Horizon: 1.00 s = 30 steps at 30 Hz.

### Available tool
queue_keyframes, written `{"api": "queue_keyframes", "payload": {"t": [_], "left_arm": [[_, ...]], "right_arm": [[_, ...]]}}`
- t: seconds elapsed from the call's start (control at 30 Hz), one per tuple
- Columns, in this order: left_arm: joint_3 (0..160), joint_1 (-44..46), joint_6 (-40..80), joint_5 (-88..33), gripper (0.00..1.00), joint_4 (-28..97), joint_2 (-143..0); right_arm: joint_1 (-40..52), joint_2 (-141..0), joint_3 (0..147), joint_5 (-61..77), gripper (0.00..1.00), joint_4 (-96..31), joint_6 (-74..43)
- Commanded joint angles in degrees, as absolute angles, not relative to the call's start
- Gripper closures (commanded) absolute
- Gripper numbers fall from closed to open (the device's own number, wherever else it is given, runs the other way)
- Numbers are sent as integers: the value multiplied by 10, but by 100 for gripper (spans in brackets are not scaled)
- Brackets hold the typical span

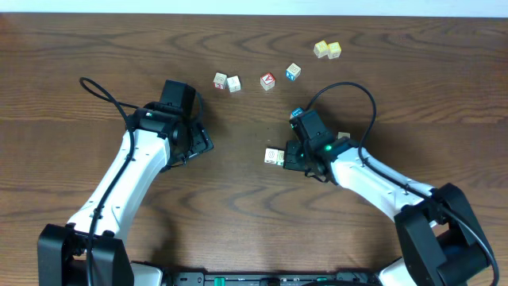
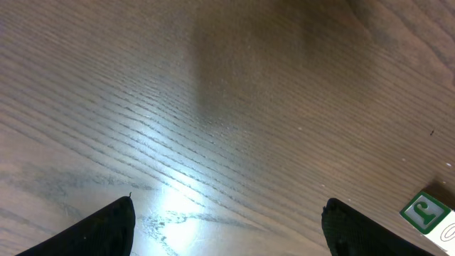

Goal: Lift 4 blocks

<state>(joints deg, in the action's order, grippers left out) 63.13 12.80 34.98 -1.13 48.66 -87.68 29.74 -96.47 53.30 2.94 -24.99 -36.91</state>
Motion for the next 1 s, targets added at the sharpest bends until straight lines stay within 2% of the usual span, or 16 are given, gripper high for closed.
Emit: {"api": "queue_keyframes", "payload": {"t": [0.0, 0.07, 0.1, 0.2, 0.23, 0.27, 0.3, 0.53, 0.57, 0.6, 0.8, 0.87, 0.9, 0.97], "left_arm": [[628, 126, 359, -4, 16, 488, -879], [628, 126, 359, -4, 16, 488, -879], [628, 126, 359, -4, 16, 488, -879], [628, 126, 359, -4, 16, 488, -879], [628, 126, 359, -4, 16, 488, -879], [628, 126, 359, -4, 16, 488, -879], [628, 126, 359, -4, 16, 488, -879], [628, 126, 359, -4, 16, 488, -879], [628, 126, 359, -4, 16, 488, -879], [628, 126, 359, -4, 16, 488, -879], [628, 126, 359, -4, 16, 488, -879], [628, 126, 359, -4, 16, 488, -879], [628, 126, 359, -4, 16, 488, -879], [628, 126, 359, -4, 16, 488, -879]], "right_arm": [[264, -932, 587, 20, 99, -282, -320], [251, -927, 606, 20, 96, -295, -293], [247, -926, 613, 20, 91, -296, -280], [237, -926, 623, 20, 60, -284, -256], [236, -926, 623, 19, 30, -276, -256], [236, -926, 622, 19, 5, -267, -256], [237, -929, 620, 20, 1, -256, -256], [250, -953, 613, -69, 2, -209, -256], [249, -962, 613, -93, 6, -199, -256], [249, -968, 613, -98, 6, -192, -251], [253, -993, 613, 86, 5, -123, 41], [254, -1004, 613, 57, 7, -103, 52], [254, -1009, 613, 30, 1, -93, 52], [253, -1020, 613, -35, 1, -83, 50]]}}
